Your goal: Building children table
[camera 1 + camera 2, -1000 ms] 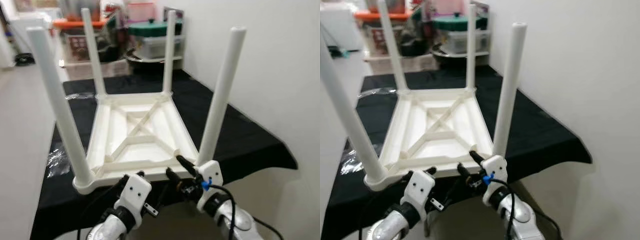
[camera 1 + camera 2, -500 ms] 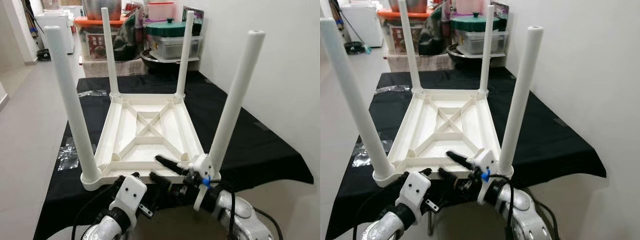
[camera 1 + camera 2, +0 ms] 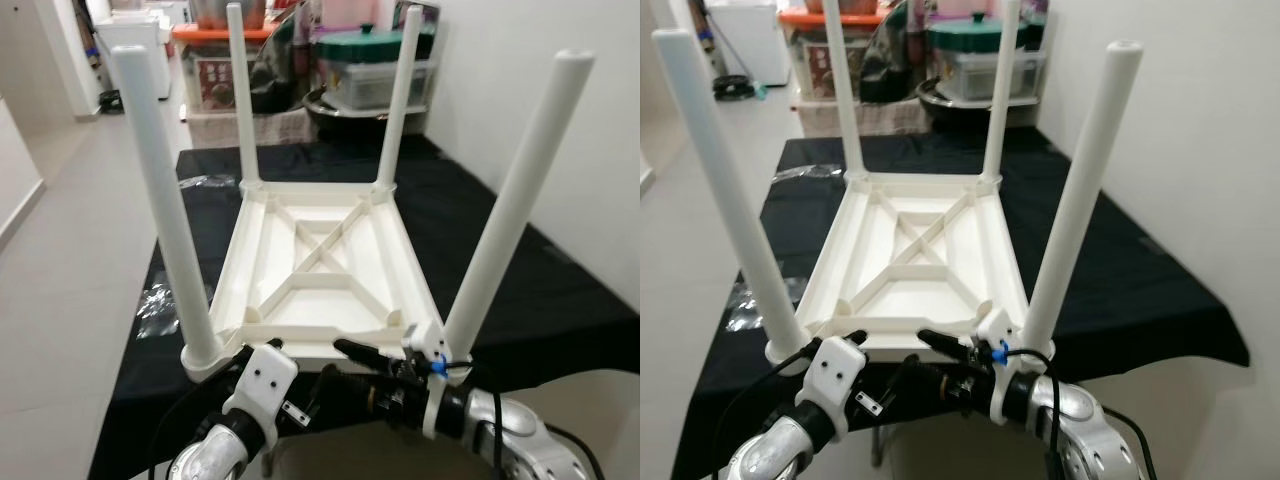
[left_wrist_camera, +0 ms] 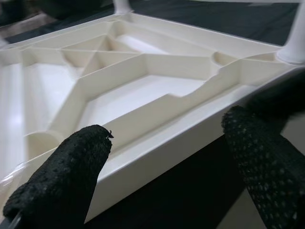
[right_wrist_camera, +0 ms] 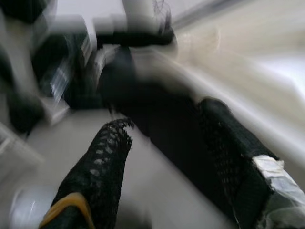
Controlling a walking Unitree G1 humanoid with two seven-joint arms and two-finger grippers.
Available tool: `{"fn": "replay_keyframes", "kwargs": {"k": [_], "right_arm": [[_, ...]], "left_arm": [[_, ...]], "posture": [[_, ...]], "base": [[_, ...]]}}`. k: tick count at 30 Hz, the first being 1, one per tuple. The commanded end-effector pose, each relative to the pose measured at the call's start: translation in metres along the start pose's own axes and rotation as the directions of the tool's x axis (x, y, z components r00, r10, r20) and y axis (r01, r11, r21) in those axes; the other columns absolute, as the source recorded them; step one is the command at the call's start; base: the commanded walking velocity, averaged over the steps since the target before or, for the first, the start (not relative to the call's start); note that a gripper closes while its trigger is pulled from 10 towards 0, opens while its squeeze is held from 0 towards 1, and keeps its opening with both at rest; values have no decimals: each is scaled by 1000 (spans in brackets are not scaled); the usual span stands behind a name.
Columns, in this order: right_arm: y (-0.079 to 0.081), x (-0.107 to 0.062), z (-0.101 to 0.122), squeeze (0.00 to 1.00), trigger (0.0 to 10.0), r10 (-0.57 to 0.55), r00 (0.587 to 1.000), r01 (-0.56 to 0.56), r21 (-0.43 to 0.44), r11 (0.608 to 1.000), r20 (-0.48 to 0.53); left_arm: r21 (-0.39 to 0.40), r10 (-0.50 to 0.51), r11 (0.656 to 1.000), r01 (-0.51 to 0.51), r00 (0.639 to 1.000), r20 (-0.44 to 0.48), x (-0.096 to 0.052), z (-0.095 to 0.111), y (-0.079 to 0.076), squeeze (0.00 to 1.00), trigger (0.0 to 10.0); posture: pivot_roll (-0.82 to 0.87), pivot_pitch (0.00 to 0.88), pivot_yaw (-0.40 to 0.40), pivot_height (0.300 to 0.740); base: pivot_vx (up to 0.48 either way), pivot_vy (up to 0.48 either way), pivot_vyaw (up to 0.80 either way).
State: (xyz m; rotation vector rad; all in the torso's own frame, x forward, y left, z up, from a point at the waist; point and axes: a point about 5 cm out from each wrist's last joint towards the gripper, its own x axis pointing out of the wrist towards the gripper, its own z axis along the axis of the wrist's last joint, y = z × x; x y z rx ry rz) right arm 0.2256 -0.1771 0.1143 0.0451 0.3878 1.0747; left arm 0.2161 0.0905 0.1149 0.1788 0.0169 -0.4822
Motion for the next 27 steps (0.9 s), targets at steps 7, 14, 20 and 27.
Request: {"fn": "replay_keyframes", "kwargs": {"k": [7, 14, 20, 27], "right_arm": [[-20, -62, -4, 0, 10000, 23, 998, -15, 123, 992, -60], [-58, -131, -4, 0, 10000, -248, 902, 249, -42, 967, -353], [-88, -166, 17, 0, 10000, -522, 802, 512, -115, 851, -290], [-129, -185, 62, 0, 10000, -922, 359, 931, 11, 365, 146]], "left_arm": [[-3, -6, 1000, 6, 1000, -29, -1, -7, 1, 0, 10000], [4, -9, 1000, 9, 999, -31, 0, -9, 1, 0, 10000], [6, -15, 1000, 15, 999, -31, 0, -10, 1, 0, 10000], [13, -1, 1000, 1, 1000, -30, -1, -11, 3, 0, 10000]], "posture": [[27, 0, -63, 740], [21, 0, -53, 740], [13, 0, -50, 740], [14, 0, -41, 740]], "base": [[0, 0, 0], [0, 0, 0], [0, 0, 0], [0, 0, 0]]}}
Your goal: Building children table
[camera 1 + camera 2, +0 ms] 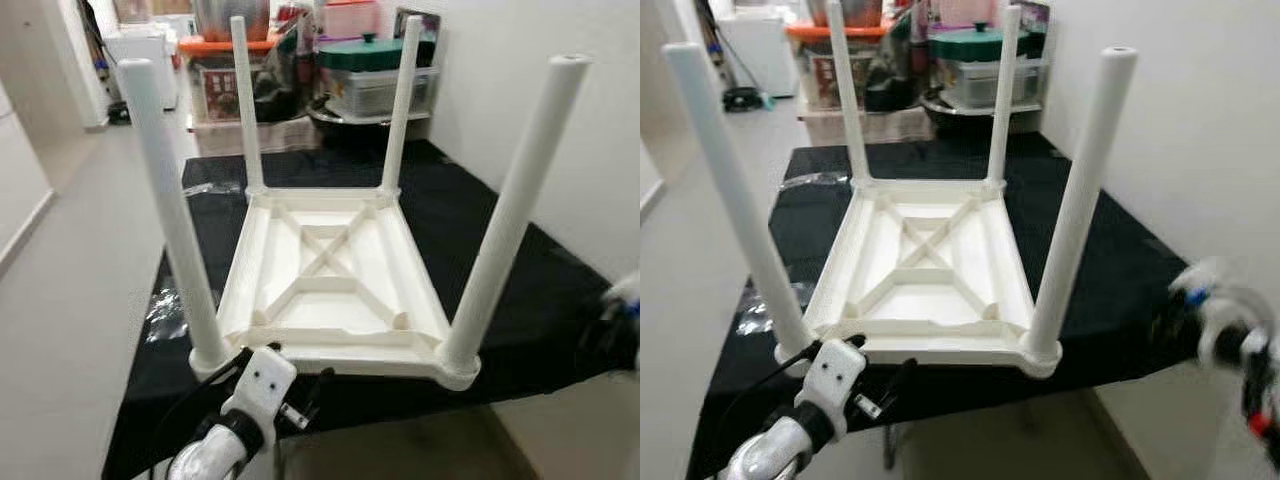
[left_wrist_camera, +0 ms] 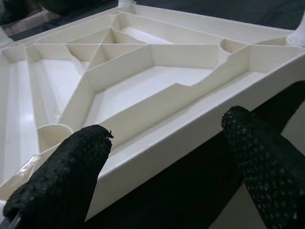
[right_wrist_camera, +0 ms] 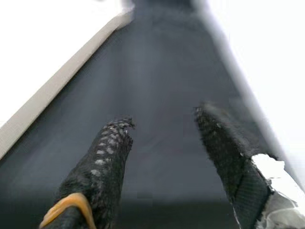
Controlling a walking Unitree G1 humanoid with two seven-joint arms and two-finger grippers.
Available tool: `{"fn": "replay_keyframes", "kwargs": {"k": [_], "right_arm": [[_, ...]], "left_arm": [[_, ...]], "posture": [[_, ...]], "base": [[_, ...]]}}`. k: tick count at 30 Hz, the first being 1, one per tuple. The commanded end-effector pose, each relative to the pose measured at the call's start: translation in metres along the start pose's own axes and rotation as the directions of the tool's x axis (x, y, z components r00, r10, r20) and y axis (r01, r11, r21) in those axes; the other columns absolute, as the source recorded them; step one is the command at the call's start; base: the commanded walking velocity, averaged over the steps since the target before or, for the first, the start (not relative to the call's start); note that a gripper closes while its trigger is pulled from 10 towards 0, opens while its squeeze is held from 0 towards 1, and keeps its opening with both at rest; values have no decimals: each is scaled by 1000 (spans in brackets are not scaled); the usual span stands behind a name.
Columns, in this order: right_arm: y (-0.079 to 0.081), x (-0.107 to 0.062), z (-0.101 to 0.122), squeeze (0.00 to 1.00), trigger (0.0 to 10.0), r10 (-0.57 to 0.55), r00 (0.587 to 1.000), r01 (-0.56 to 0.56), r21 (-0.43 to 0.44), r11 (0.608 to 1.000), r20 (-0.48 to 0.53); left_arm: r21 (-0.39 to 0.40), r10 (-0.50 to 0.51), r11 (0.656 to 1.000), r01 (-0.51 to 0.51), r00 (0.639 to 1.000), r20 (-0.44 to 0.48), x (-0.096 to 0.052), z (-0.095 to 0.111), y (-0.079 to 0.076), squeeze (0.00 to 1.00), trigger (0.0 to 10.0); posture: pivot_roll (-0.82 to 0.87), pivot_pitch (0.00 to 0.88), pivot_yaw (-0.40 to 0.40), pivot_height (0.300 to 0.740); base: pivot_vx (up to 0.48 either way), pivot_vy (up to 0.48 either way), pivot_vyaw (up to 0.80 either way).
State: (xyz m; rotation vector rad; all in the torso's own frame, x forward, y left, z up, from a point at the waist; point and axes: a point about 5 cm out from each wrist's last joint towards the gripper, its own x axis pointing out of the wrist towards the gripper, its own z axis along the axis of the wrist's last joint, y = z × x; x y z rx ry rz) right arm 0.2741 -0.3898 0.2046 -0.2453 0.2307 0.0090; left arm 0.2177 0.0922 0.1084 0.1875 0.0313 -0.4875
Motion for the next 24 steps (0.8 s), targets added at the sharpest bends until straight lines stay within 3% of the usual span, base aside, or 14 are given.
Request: {"fn": "replay_keyframes", "kwargs": {"k": [1, 3, 4, 7, 13, 14, 16, 18, 24], "right_arm": [[2, 6, -7, 0, 10000, -103, 994, 100, 90, 991, 31], [4, 10, -7, 0, 10000, -145, 988, 137, 121, 983, 59], [13, 18, -10, 0, 10000, -189, 979, 175, 157, 972, 76], [13, 18, -10, 0, 10000, -189, 979, 175, 157, 972, 76], [39, 35, -15, 0, 10000, -284, 954, 263, 190, 946, 93], [47, 39, -15, 0, 10000, -295, 950, 268, 213, 940, 106], [47, 39, -15, 0, 10000, -295, 950, 268, 213, 940, 106], [62, 48, -13, 0, 10000, -277, 953, 246, 217, 945, 124], [70, 53, -11, 0, 10000, -265, 956, 235, 215, 948, 126]], "left_arm": [[8, 6, 1000, -6, 1000, -15, -2, -4, 2, 0, 10000], [8, 7, 1000, -7, 1000, -12, -2, -4, 2, 0, 10000], [18, 8, 1000, -8, 1000, -11, -2, -4, 2, 0, 10000], [18, 8, 1000, -8, 1000, -11, -2, -4, 2, 0, 10000], [35, 10, 999, -10, 1000, -11, -3, -3, 3, 0, 10000], [34, 10, 999, -10, 1000, -13, -3, -4, 3, 0, 10000], [34, 10, 999, -10, 1000, -13, -3, -4, 3, 0, 10000], [34, 9, 999, -8, 1000, -16, -3, -5, 2, 0, 10000], [35, 8, 999, -8, 1000, -17, -3, -5, 2, 0, 10000]], "posture": [[14, 0, -41, 740], [14, 0, -41, 740], [28, 0, -43, 740], [28, 0, -43, 740], [35, 0, -48, 740], [35, 0, -48, 740], [35, 0, -48, 740], [34, 0, -51, 740], [35, 0, -53, 740]], "base": [[0, 0, 0], [0, 0, 0], [0, 0, 0], [0, 0, 0], [0, 0, 0], [0, -289, 0], [0, -289, 0], [0, -407, 0], [0, -406, 0]]}}
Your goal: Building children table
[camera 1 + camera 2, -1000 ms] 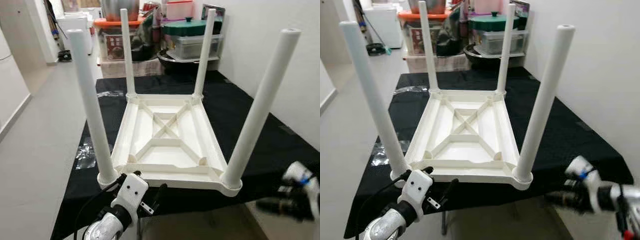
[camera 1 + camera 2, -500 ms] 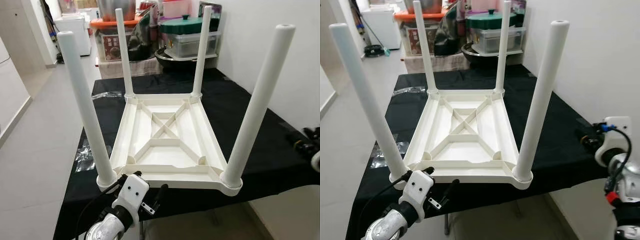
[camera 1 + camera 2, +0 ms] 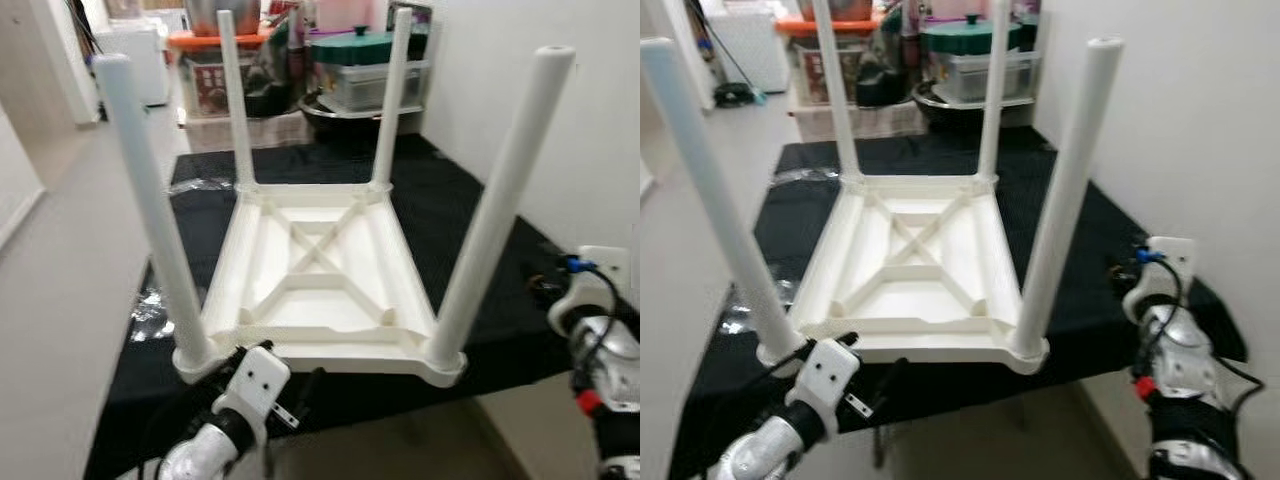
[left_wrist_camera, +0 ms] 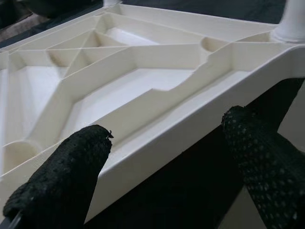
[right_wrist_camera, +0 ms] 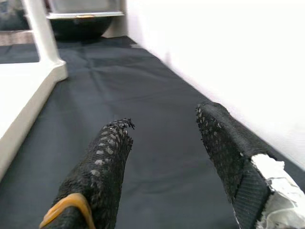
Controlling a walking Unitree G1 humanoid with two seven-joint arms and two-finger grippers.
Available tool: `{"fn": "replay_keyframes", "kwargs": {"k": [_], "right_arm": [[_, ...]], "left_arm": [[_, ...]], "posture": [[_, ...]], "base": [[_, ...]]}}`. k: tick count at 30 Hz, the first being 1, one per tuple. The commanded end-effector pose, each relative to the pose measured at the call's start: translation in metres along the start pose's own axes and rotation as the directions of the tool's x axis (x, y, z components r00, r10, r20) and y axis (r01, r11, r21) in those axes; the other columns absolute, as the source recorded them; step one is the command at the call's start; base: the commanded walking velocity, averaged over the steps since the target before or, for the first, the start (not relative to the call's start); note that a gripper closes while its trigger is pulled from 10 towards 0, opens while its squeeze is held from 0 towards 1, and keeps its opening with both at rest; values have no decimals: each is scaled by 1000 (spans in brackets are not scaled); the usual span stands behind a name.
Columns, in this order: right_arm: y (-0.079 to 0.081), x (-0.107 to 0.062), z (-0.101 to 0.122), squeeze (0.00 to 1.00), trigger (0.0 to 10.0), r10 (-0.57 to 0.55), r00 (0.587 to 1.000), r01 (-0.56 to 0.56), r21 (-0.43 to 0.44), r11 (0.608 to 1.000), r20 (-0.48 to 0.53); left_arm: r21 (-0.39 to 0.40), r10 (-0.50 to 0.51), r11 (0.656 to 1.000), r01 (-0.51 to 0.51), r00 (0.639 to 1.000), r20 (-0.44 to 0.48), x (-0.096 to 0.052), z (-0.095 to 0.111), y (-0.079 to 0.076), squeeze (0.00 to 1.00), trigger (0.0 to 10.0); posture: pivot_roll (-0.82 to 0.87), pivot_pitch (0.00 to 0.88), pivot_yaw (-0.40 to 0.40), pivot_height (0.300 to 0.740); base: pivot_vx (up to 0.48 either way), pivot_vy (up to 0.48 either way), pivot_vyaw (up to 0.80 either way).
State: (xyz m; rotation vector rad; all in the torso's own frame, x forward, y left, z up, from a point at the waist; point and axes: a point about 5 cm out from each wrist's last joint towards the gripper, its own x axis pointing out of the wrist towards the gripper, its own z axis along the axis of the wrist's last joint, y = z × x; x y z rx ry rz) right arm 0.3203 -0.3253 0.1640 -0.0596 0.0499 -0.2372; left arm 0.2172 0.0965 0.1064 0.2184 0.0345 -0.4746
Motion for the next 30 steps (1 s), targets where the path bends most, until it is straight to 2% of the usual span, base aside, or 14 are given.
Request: {"fn": "replay_keyframes", "kwargs": {"k": [1, 4, 7, 8, 11, 12, 13, 15, 17, 21, 27, 29, 30], "right_arm": [[0, 0, 1, 0, 10000, -10, 1000, 10, -12, 1000, 7], [10, 2, 0, 0, 10000, 13, 1000, -13, -21, 1000, 11], [10, 2, 0, 0, 10000, 13, 1000, -13, -21, 1000, 11], [19, 1, -1, 0, 10000, 41, 999, -40, -20, 999, 23], [19, 1, -1, 0, 10000, 41, 999, -40, -20, 999, 23], [30, 0, 0, 0, 10000, 87, 995, -87, -1, 996, 51], [30, 0, 0, 0, 10000, 87, 995, -87, -1, 996, 51], [53, -3, 4, 0, 10000, 174, 980, -176, 9, 984, 99], [63, -5, 5, 0, 10000, 214, 970, -216, 8, 976, 112], [64, -5, 3, 0, 10000, 207, 972, -209, 14, 978, 110], [54, 0, 13, 0, 10000, 145, 981, -151, 37, 988, 130], [44, 3, 22, 0, 10000, 91, 985, -102, 67, 993, 146], [44, 3, 22, 0, 10000, 91, 985, -102, 67, 993, 146]], "left_arm": [[6, -5, 1000, 5, 1000, -5, -1, -2, -1, 0, 10000], [8, -3, 1000, 3, 1000, -7, -1, -2, -1, 0, 10000], [8, -3, 1000, 3, 1000, -7, -1, -2, -1, 0, 10000], [-5, 3, 1000, -3, 1000, -10, -1, -2, 0, 0, 10000], [-5, 3, 1000, -3, 1000, -10, -1, -2, 0, 0, 10000], [-11, 8, 1000, -8, 1000, -14, 0, -3, 0, 0, 10000], [-11, 8, 1000, -8, 1000, -14, 0, -3, 0, 0, 10000], [-19, 11, 1000, -11, 1000, -15, 0, -2, 1, 0, 10000], [-21, 8, 1000, -8, 1000, -13, 0, -1, 1, 0, 10000], [-22, 9, 1000, -9, 1000, -10, 0, -1, 1, 0, 10000], [-27, 12, 1000, -12, 1000, -8, 0, 0, 1, 0, 10000], [-29, 11, 1000, -11, 1000, -8, 0, 0, 0, 0, 10000], [-29, 11, 1000, -11, 1000, -8, 0, 0, 0, 0, 10000]], "posture": [[35, 0, -53, 740], [40, 0, -56, 740], [40, 0, -56, 740], [43, 0, -58, 740], [43, 0, -58, 740], [44, 0, -60, 740], [44, 0, -60, 740], [41, 0, -57, 740], [41, 0, -57, 740], [43, 0, -57, 740], [42, 0, -60, 740], [39, 0, -58, 740], [39, 0, -58, 740]], "base": [[0, -405, 0], [0, -389, 0], [0, -356, 0], [0, 0, 0], [0, 0, 0], [0, 0, 0], [0, 0, 0], [0, 0, 0], [0, 0, 0], [0, 0, 125], [0, 0, 756], [0, 0, 0], [0, 0, 0]]}}
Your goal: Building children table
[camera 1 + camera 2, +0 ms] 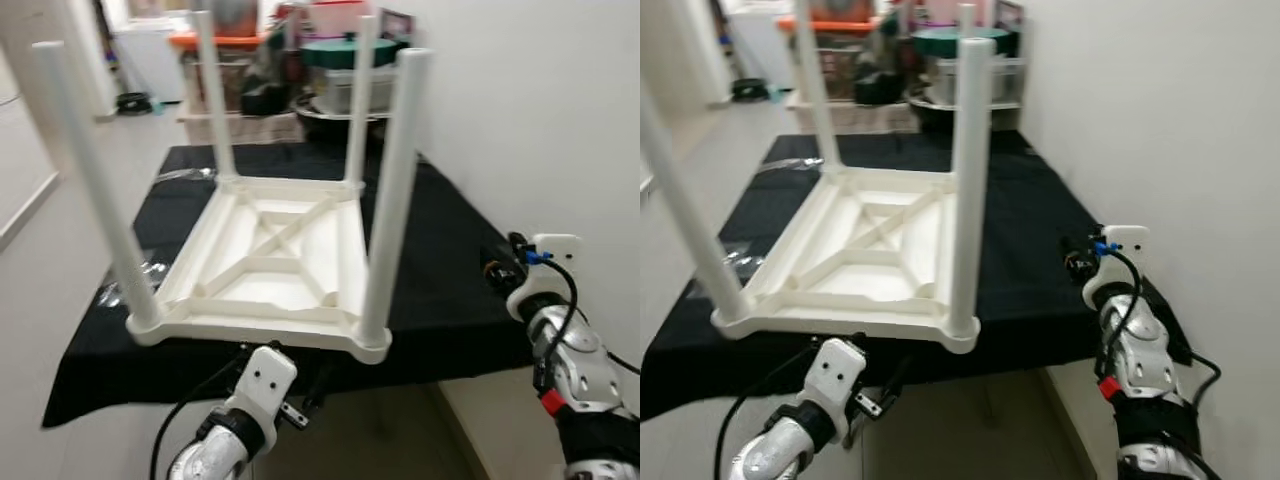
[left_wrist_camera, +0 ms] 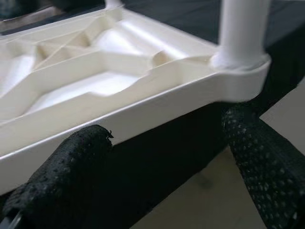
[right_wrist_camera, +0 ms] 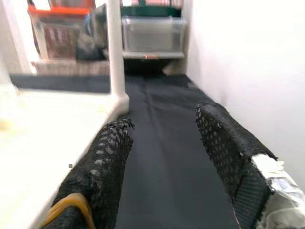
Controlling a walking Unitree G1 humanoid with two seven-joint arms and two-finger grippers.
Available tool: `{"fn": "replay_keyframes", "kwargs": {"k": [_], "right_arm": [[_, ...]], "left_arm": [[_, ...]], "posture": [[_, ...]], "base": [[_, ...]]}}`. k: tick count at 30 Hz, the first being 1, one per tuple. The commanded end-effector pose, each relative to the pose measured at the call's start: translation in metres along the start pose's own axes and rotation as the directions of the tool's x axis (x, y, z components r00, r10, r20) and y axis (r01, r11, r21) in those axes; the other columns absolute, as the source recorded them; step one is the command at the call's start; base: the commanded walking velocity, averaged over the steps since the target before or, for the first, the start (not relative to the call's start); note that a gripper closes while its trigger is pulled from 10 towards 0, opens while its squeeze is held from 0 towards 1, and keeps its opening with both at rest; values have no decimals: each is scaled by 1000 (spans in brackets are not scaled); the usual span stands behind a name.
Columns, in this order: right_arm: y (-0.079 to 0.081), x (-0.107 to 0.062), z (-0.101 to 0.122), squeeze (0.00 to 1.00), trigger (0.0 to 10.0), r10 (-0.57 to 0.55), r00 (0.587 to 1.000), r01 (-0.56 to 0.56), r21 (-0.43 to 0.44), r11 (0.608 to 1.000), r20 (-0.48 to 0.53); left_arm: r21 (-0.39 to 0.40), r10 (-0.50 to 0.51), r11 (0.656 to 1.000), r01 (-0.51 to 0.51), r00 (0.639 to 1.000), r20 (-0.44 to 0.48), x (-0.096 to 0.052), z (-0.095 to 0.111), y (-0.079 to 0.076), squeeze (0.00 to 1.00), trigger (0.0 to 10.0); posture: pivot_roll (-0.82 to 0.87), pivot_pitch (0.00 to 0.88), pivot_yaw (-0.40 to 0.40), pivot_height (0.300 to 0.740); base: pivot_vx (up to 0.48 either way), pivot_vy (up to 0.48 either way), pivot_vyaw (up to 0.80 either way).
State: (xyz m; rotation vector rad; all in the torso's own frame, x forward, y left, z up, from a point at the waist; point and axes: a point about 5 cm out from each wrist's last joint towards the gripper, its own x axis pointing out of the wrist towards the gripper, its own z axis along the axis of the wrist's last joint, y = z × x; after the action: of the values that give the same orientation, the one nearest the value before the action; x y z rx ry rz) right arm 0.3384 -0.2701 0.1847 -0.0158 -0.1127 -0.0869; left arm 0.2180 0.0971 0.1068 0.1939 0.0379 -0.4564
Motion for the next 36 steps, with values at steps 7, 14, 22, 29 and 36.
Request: {"fn": "replay_keyframes", "kwargs": {"k": [7, 14, 22, 29, 36], "right_arm": [[-26, -2, 7, 0, 10000, -157, 987, 158, -55, 986, 21], [-32, -1, 6, 0, 10000, -236, 972, 236, 7, 972, 12], [-69, -6, 31, 0, 10000, -406, 906, 389, 145, 910, 117], [-62, -6, 44, 1000, 10000, -254, 941, 151, 396, 906, 223], [-19, -8, 109, 0, 10000, 43, 858, -360, 539, 762, 511]], "left_arm": [[-5, -10, 1000, 10, 1000, -10, 0, 0, -1, 0, 10000], [-7, -10, 1000, 10, 1000, -11, -1, -1, -2, 0, 10000], [-7, -16, 1000, 15, 1000, -17, -3, -2, -2, 0, 10000], [-11, -24, 1000, 24, 999, -23, -3, -4, -3, 0, 10000], [-10, -34, 999, 33, 999, -28, -2, -5, -1, 0, 10000]], "posture": [[38, 3, -62, 740], [43, 0, -60, 740], [41, 0, -55, 740], [39, 0, -41, 740], [36, 0, -31, 740]], "base": [[0, 0, 324], [0, 0, 343], [0, 0, 0], [0, 0, 0], [0, 0, 0]]}}
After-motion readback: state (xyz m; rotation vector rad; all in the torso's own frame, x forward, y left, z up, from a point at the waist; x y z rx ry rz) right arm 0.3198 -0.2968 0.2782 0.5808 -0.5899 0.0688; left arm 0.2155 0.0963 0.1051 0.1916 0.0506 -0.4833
